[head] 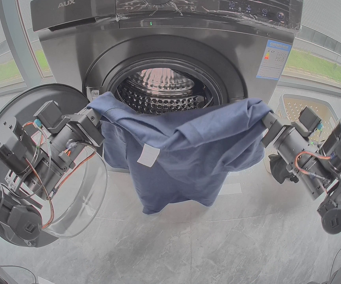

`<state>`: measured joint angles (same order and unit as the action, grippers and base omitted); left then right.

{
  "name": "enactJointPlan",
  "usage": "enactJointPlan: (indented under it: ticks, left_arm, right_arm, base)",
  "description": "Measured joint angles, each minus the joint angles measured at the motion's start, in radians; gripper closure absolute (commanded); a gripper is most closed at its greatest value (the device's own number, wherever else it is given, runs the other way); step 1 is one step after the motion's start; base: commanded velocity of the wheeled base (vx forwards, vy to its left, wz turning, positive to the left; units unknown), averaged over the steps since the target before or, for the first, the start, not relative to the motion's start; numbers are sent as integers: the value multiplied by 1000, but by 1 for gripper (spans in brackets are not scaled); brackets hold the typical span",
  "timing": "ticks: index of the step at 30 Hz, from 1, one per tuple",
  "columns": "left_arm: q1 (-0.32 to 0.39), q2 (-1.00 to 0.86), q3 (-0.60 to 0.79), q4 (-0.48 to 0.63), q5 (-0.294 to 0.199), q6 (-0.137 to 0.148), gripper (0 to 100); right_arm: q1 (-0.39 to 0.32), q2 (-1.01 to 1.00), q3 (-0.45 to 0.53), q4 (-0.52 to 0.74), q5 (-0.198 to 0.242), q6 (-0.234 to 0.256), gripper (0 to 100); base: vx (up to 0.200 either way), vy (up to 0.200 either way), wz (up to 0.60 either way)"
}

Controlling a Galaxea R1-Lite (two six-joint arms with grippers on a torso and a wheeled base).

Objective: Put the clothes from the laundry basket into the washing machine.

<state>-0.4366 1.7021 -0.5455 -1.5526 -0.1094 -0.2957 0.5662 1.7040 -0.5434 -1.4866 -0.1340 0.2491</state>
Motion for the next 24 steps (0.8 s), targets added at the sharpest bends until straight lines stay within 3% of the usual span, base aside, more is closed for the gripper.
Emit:
enactJointPlan:
  ticks: [9, 10, 17, 24]
  left_arm:
    - [-67, 47, -34, 0, 1, 17, 100]
    - [-74, 50, -37, 0, 1, 18, 100]
    - [-109, 65, -67, 0, 2, 25, 100]
    - [-120, 59, -83, 0, 6, 27, 100]
  right_arm:
    - [134, 120, 92, -41, 29, -19, 100]
    - [146, 139, 94, -44, 30, -20, 0]
    - [266, 259, 114, -53, 29, -25, 0]
    - [304, 339, 251, -51, 9, -15, 0]
  base:
    - [0, 0, 0]
    - [0, 0, 0]
    - [0, 0, 0]
    - [0, 0, 0]
